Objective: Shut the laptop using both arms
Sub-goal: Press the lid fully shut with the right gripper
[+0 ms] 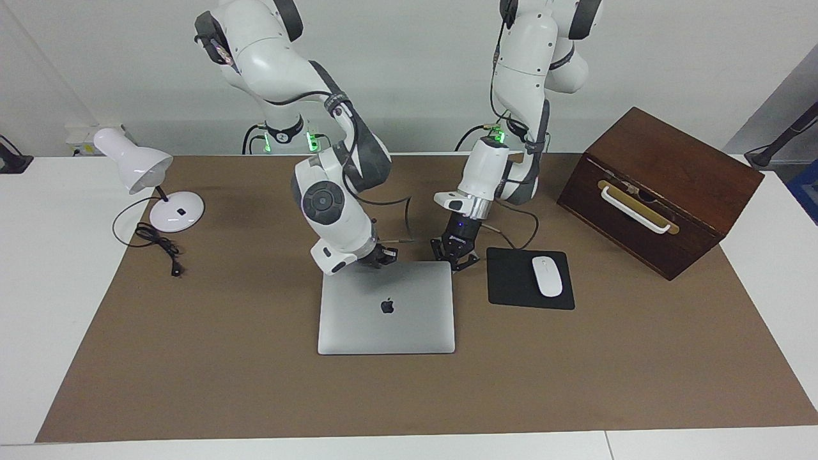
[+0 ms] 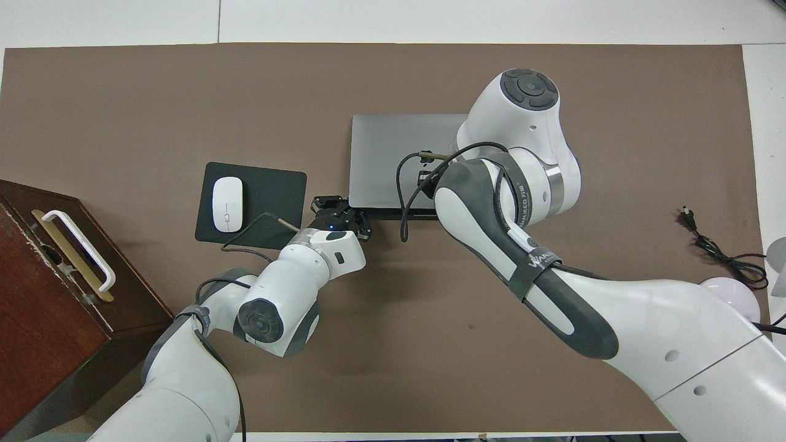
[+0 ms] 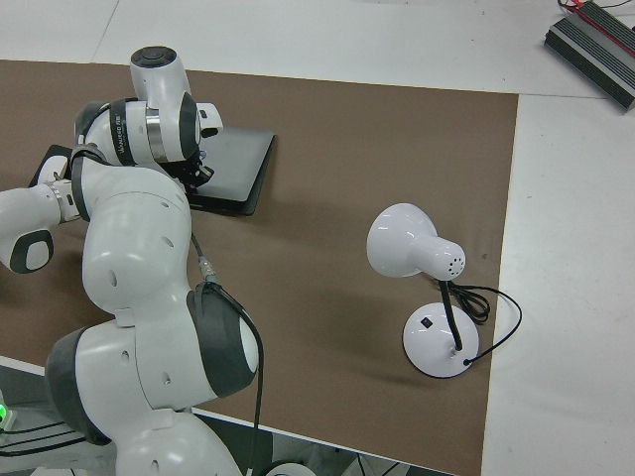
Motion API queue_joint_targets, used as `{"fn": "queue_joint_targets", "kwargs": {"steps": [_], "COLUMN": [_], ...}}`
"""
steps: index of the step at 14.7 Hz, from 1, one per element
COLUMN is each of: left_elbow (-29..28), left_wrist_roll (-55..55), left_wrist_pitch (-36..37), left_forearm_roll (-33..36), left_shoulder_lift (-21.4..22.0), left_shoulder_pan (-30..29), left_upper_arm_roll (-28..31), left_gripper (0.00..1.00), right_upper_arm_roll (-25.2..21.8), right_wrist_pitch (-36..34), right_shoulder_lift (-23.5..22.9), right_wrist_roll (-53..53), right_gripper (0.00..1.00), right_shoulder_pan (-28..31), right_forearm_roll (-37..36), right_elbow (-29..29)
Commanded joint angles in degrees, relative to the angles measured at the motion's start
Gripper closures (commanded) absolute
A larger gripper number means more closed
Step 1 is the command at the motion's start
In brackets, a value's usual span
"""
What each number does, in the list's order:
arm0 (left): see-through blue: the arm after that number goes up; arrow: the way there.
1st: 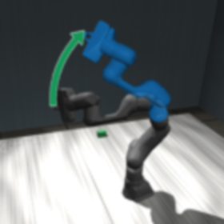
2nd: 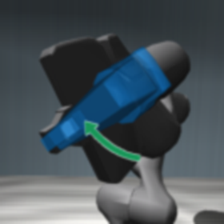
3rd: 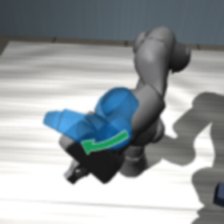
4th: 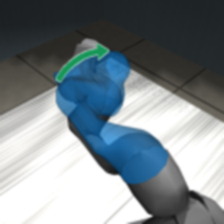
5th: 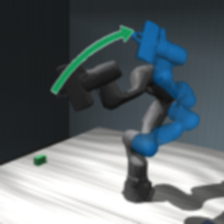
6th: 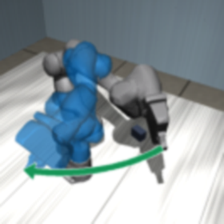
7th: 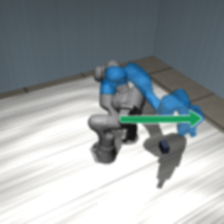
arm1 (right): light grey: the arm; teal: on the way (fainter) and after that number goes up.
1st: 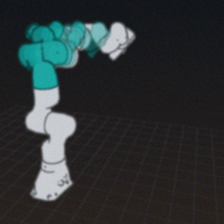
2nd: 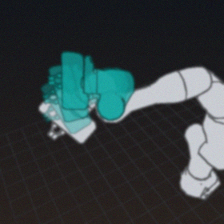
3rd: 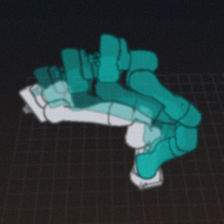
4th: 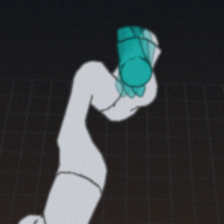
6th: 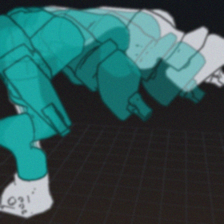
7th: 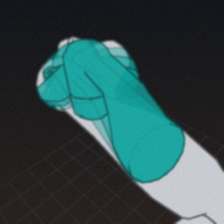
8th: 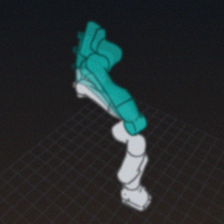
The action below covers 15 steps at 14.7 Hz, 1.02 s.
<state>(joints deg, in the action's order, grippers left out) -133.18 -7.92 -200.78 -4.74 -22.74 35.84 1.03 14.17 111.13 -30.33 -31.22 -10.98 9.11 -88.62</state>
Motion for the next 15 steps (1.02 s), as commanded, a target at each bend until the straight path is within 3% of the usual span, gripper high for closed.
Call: {"fn": "queue_joint_targets", "kwargs": {"steps": [1,8,15], "left_elbow": [-0.6,-0.6,-1.4], "left_wrist_roll": [-0.9,-0.3,0.2], "left_wrist_pitch": [0.1,0.1,2.8], "left_forearm_roll": [-0.5,-0.5,-0.5], "left_shoulder_lift": [-3.5,-3.4,0.6], "left_shoulder_pan": [1.3,1.2,-0.3], "left_upper_arm_roll": [1.0,0.9,0.9], "left_gripper": [1.00,1.00,1.00], "right_upper_arm_roll": [-0.1,-2.1,-7.0], "right_wrist_pitch": [1.4,-7.0,-7.3], "right_shoulder_lift": [1.9,3.4,9.9], "right_wrist_roll": [-0.5,0.3,7.6], "right_gripper": [1.00,1.00,1.00], "right_shoulder_pan": [0.3,0.3,0.5], "right_forearm_roll": [1.7,0.6,-2.4], "right_elbow": [-2.7,2.7,2.9]}}
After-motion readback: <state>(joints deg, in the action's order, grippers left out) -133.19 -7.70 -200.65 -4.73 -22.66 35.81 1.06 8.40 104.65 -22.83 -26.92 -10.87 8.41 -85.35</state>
